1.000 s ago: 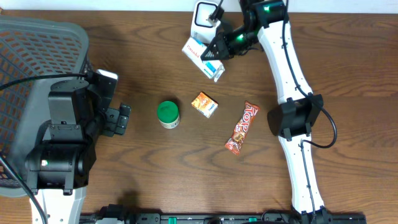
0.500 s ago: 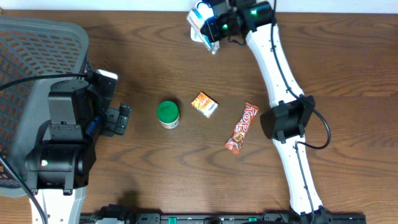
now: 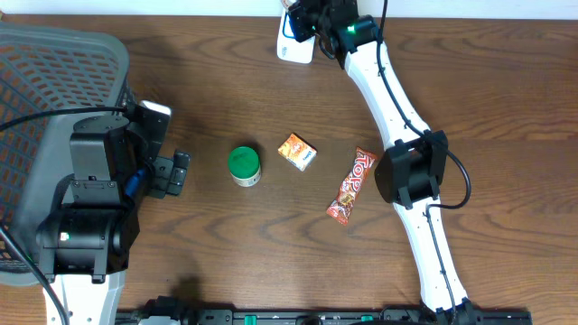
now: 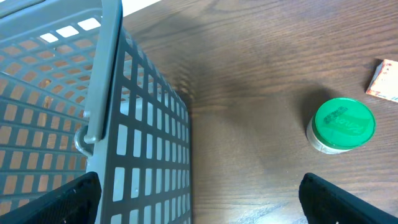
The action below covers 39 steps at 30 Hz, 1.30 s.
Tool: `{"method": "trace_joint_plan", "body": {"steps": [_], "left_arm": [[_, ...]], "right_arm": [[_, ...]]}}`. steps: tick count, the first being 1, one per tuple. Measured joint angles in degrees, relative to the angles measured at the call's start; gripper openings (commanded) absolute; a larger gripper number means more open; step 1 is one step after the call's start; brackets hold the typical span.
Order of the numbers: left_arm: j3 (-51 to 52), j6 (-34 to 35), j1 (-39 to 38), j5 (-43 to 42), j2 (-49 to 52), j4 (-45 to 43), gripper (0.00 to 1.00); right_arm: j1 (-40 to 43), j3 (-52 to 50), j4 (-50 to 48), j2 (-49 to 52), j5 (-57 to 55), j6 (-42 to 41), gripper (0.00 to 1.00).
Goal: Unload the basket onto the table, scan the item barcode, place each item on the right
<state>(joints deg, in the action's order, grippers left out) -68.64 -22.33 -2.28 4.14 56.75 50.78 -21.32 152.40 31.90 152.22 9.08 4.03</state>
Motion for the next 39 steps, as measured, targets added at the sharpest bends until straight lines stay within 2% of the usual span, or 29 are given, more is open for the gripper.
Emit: {"method": "trace_joint_plan", "body": {"steps": [5, 10, 23, 29, 34, 39], "left_arm": [[0.00, 0.00, 0.00, 0.00, 0.00, 0.00, 0.99], [0.00, 0.00, 0.00, 0.00, 0.00, 0.00, 0.99], [0.00, 0.00, 0.00, 0.00, 0.00, 0.00, 0.99], [0.00, 0.00, 0.00, 0.00, 0.00, 0.00, 0.99], [0.00, 0.00, 0.00, -0.02, 0.00, 0.02, 0.99], [0.00, 0.00, 0.00, 0.00, 0.00, -0.02, 0.99]], "right_arm": [[0.26, -4.20, -8.15, 0.02, -0.46, -0.04, 0.01], [0.44, -5.20, -10.64, 0.61, -0.61, -1.18, 0.01], [2.12, -4.94, 0.11, 2.19, -0.59, -2.99, 0.01], [3.65, -0.92, 13.33, 2.10, -0.76, -2.58, 0.01], [4.70, 1.64, 32.65, -2.89, -2.86, -2.86, 0.01], [7.54, 3.48, 54.07, -12.96, -13.55, -6.95, 0.01]]}}
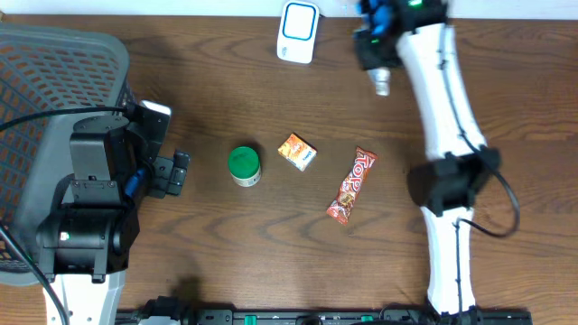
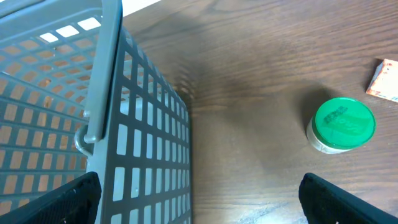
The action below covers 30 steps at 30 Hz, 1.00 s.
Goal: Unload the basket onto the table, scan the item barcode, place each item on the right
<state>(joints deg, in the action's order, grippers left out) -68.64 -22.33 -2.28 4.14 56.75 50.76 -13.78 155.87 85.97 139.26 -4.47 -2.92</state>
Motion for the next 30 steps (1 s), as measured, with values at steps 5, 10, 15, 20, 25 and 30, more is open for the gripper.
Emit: {"method": "trace_joint_plan", "body": {"steps": [5, 10, 15, 20, 25, 30], "left_arm": [[0.00, 0.00, 0.00, -0.02, 0.00, 0.00, 0.99], [0.00, 0.00, 0.00, 0.00, 0.00, 0.02, 0.99], [0.00, 0.00, 0.00, 0.00, 0.00, 0.02, 0.99], [0.00, 0.00, 0.00, -0.02, 0.00, 0.04, 0.99], [0.00, 0.00, 0.00, 0.00, 0.00, 0.04, 0.99], [0.00, 0.00, 0.00, 0.00, 0.00, 0.02, 0.99]], "right_arm": [[7.23, 0.92, 11.04, -3.23, -11.87, -4.37, 0.01], [18.36, -3.34, 10.49, -2.21, -17.16, -7.48, 0.01], [29.70, -11.43, 10.60, -1.92, -18.80, -10.10, 0.01], [39.08, -20.57, 5.64, -1.84, -18.93, -11.32, 0.01], [44.98, -30.05, -1.18, -1.81, -17.46, -11.74, 0.60], [47.19, -35.32, -4.15, -1.73, -13.68, -10.10, 0.99]]}}
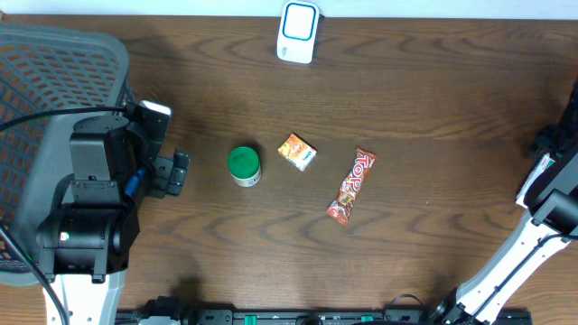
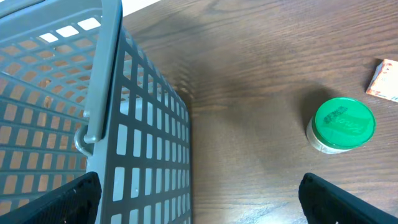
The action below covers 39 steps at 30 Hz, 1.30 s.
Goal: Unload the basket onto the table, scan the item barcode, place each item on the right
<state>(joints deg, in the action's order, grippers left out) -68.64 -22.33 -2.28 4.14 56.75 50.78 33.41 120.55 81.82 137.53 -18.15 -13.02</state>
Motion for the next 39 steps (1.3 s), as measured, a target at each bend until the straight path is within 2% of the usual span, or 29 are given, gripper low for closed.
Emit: {"method": "trace_joint_plan", "body": {"steps": [9, 16, 23, 28, 34, 39], "left_arm": [[0.00, 0.00, 0.00, 0.00, 0.00, 0.00, 0.99], [0.00, 0.00, 0.00, -0.02, 0.00, 0.00, 0.99], [0.00, 0.00, 0.00, 0.00, 0.00, 0.00, 0.99], [0.00, 0.00, 0.00, 0.00, 0.00, 0.02, 0.99], [0.00, 0.00, 0.00, -0.02, 0.00, 0.00, 0.99], [0.00, 0.00, 0.00, -0.02, 0.00, 0.00, 0.99]], "right_arm": [[-0.83, 0.68, -1.51, -1.92, 13.46, 2.78, 0.99], [-7.61, 1.18, 2.69, -15.54, 24.35, 3.15, 0.99], [-25.42, 2.27, 11.02, -27.82, 27.69, 0.24, 0.99], [-40.22, 2.27, 12.31, -30.34, 26.27, -2.64, 0.99], [-57.35, 2.27, 14.53, -30.53, 21.75, -10.27, 0.99], [-68.67, 2.21, 15.19, -30.56, 13.55, -17.75, 0.99]]}}
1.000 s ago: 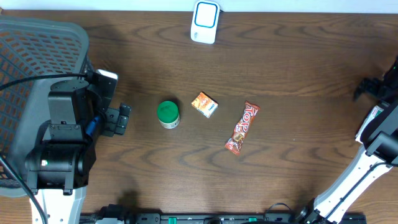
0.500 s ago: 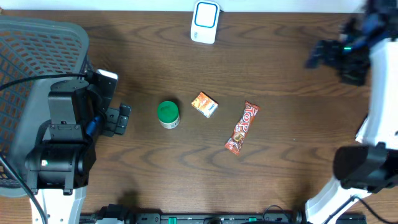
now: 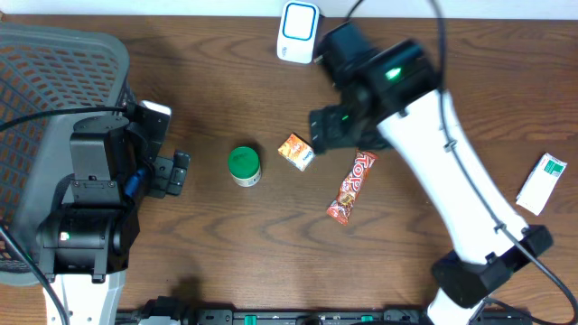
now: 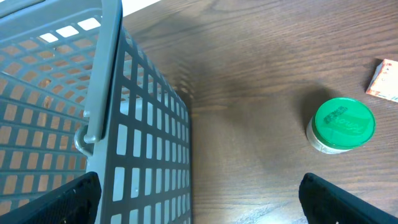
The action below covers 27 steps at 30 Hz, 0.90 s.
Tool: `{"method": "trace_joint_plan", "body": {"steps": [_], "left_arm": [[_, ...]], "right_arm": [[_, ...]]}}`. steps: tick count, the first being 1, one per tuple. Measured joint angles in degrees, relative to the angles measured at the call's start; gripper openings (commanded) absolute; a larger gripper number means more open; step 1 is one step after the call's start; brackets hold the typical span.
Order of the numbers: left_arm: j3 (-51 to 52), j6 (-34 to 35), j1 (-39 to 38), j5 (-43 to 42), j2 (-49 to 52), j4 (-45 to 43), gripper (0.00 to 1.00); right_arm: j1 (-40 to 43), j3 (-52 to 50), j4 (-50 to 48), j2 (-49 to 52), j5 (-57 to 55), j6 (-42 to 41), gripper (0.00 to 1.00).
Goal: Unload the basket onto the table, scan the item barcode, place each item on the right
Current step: 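Reach the right gripper down to the orange-red candy bar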
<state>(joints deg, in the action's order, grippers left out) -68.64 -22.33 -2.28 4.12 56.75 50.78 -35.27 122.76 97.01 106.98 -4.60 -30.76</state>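
Observation:
An orange snack box (image 3: 296, 151) lies mid-table, with a red candy bar (image 3: 352, 185) to its right and a green-lidded jar (image 3: 243, 166) to its left. The white scanner (image 3: 297, 32) sits at the far edge. My right arm reaches in from the lower right; its gripper (image 3: 327, 128) hovers just right of the orange box, its fingers hidden under the wrist. My left gripper (image 3: 178, 171) stands open and empty left of the jar. The left wrist view shows the jar (image 4: 342, 124) and the box's corner (image 4: 385, 81) ahead of that gripper (image 4: 199, 202).
A grey mesh basket (image 3: 45, 81) fills the left side, its wall (image 4: 143, 155) close to the left gripper. A white and green box (image 3: 542, 183) lies near the right edge of the table.
My right arm has moved from the table's far right edge to above the middle, beside the orange box. A white and green box now lies at the right. The left arm is unchanged.
My right gripper was first at the scanner at the far edge. Then it was right of the scanner with a small item below it. Then the arm was at the far right edge. Now it hovers by the orange box, and a white-green box lies on the right.

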Motion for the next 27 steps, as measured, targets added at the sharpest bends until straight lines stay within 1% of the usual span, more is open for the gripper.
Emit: {"method": "trace_joint_plan", "body": {"steps": [5, 11, 15, 19, 22, 23, 25, 26, 27], "left_arm": [[0.00, 0.00, 0.00, 0.02, 0.00, 0.00, 0.99], [0.00, 0.00, 0.00, 0.02, 0.00, 0.00, 0.99], [0.00, 0.00, 0.00, 0.00, 0.00, -0.02, 0.99], [0.00, 0.00, 0.00, 0.02, 0.00, 0.00, 0.99], [0.00, 0.00, 0.00, 0.02, 0.00, 0.02, 0.99], [0.00, 0.00, 0.00, 0.00, 0.00, 0.00, 0.99], [0.00, 0.00, 0.00, 0.00, -0.02, 0.02, 0.99], [0.00, 0.00, 0.00, 0.00, 0.00, 0.00, 0.99], [0.00, 0.00, 0.00, -0.02, 0.00, 0.02, 0.99]], "right_arm": [[-7.30, -3.85, -1.99, -0.59, -5.84, -5.20, 0.99], [-11.17, -19.76, -13.29, -1.33, -8.37, -8.13, 0.99], [-11.87, -31.41, -17.27, -1.20, -8.63, -11.04, 0.99], [-11.82, -39.80, -22.84, -1.16, -7.45, -12.68, 0.99], [-11.85, -44.02, -28.74, -1.16, -5.79, -13.16, 0.91], [-11.85, -45.90, -31.30, -1.22, -5.42, -13.49, 0.85], [-11.85, -48.52, -34.32, -1.20, -5.01, -13.68, 0.76], [-11.85, -49.90, -35.65, -1.22, -4.85, -13.88, 0.78], [-11.85, -51.58, -37.55, -1.22, -4.61, -14.21, 0.83]]}}
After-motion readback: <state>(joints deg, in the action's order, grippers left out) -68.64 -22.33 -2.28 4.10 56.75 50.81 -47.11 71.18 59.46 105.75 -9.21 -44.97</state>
